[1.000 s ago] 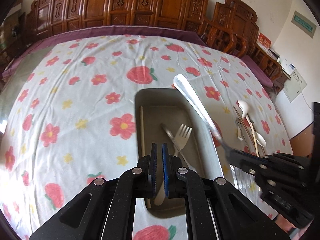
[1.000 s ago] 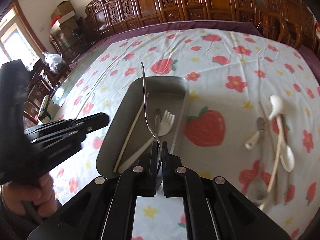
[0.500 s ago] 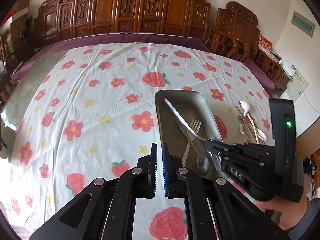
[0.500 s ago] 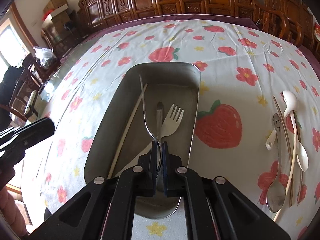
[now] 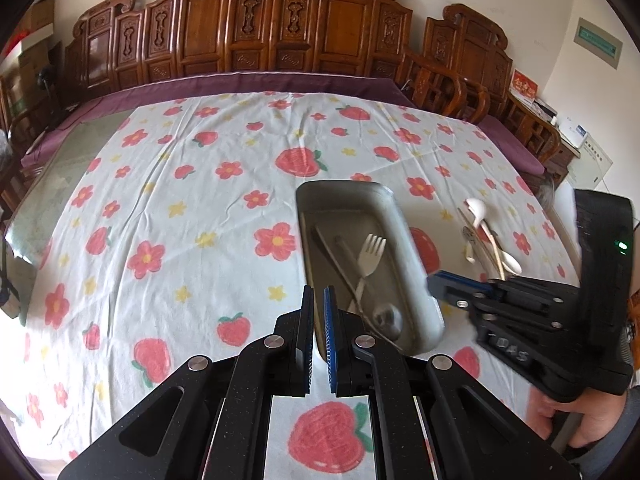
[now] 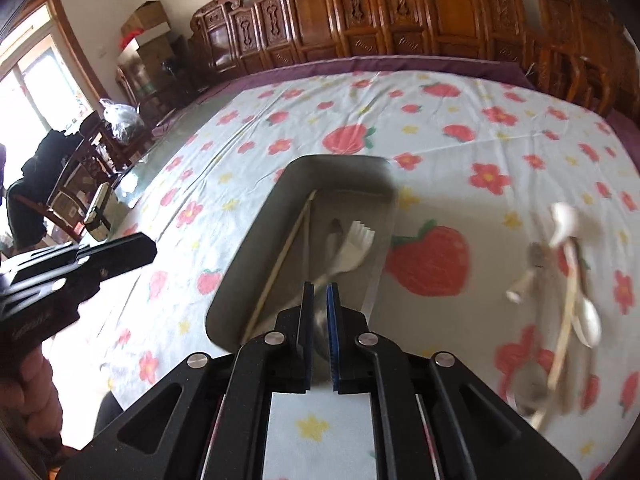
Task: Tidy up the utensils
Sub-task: 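Lower the fork into the tray with the right tool and open it, then grasp a light wooden chopstick on the cloth with the right tool, then grasp a metal spoon with the left tool while the right tool holds the chopstick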
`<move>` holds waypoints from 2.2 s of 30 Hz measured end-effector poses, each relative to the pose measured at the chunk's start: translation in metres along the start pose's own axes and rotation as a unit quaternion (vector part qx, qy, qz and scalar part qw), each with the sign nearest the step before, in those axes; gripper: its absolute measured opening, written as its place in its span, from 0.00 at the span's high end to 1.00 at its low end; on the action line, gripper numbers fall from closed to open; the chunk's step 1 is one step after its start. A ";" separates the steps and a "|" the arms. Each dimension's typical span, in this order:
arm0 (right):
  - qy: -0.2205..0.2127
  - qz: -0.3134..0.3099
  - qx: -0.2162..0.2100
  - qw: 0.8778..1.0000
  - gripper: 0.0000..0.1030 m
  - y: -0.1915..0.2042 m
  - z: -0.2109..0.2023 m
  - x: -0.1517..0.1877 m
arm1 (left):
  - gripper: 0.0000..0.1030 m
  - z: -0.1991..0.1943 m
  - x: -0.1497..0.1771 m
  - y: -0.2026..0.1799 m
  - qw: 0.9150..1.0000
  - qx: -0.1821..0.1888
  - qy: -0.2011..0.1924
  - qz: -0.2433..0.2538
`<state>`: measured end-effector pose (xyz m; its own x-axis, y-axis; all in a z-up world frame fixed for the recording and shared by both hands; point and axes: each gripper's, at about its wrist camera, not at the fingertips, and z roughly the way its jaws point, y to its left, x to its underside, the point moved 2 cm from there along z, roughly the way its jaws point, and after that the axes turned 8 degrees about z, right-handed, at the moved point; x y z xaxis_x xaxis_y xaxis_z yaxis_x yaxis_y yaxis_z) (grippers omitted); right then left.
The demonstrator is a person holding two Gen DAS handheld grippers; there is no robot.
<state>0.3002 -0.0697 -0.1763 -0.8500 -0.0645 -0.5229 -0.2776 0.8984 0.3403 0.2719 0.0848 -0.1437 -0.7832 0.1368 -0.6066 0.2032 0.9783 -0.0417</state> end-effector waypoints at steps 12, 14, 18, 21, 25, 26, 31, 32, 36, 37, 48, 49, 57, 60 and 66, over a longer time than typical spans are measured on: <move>-0.033 -0.013 0.088 0.995 0.87 -0.082 -0.089 0.053 | 0.87 -0.024 0.007 -0.053 0.999 0.035 -0.012 0.032; -0.028 -0.008 0.102 0.994 0.87 -0.097 -0.091 0.061 | 0.81 -0.026 0.009 -0.062 0.998 0.041 -0.014 0.037; -0.020 0.014 0.115 0.993 0.86 -0.120 -0.086 0.069 | 0.79 -0.023 0.012 -0.078 0.998 0.050 -0.009 0.048; -0.016 0.026 0.126 0.992 0.78 -0.131 -0.075 0.074 | 0.72 -0.021 0.015 -0.088 0.997 0.053 -0.006 0.057; -0.002 0.056 0.129 0.990 0.78 -0.150 -0.055 0.076 | 0.72 -0.017 0.022 -0.097 0.996 0.058 0.002 0.062; 0.002 0.061 0.130 0.990 0.78 -0.153 -0.051 0.076 | 0.72 -0.016 0.023 -0.098 0.996 0.059 0.004 0.062; 0.020 0.072 0.129 0.989 0.78 -0.161 -0.034 0.076 | 0.72 -0.014 0.030 -0.106 0.996 0.061 0.011 0.071; 0.024 0.068 0.131 0.989 0.78 -0.161 -0.032 0.078 | 0.72 -0.014 0.031 -0.107 0.995 0.061 0.012 0.072; 0.040 0.055 0.151 0.986 0.78 -0.160 -0.021 0.085 | 0.72 -0.014 0.033 -0.110 0.995 0.063 0.015 0.074; 0.038 0.051 0.157 0.986 0.79 -0.161 -0.020 0.085 | 0.72 -0.013 0.033 -0.111 0.995 0.064 0.016 0.074; 0.036 0.030 0.192 0.980 0.94 -0.160 -0.016 0.082 | 0.71 -0.010 0.032 -0.126 0.995 0.059 0.022 0.083; 0.038 0.033 0.188 0.981 0.94 -0.162 -0.018 0.083 | 0.71 -0.008 0.032 -0.128 0.994 0.059 0.024 0.084; 0.017 0.068 0.166 0.984 0.95 -0.181 -0.051 0.088 | 0.71 0.011 0.029 -0.157 0.992 0.055 0.040 0.103; 0.001 0.063 0.159 0.985 0.95 -0.184 -0.071 0.088 | 0.71 0.022 0.025 -0.169 0.992 0.054 0.045 0.106; -0.017 0.069 0.141 0.987 0.95 -0.194 -0.097 0.090 | 0.71 0.049 0.016 -0.192 0.991 0.061 0.063 0.102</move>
<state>0.2346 -0.2922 -0.2137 -0.8539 0.0782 -0.5145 -0.0200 0.9830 0.1826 0.2491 -0.1089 -0.1842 -0.7836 0.3559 -0.5092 0.4284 0.9031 -0.0281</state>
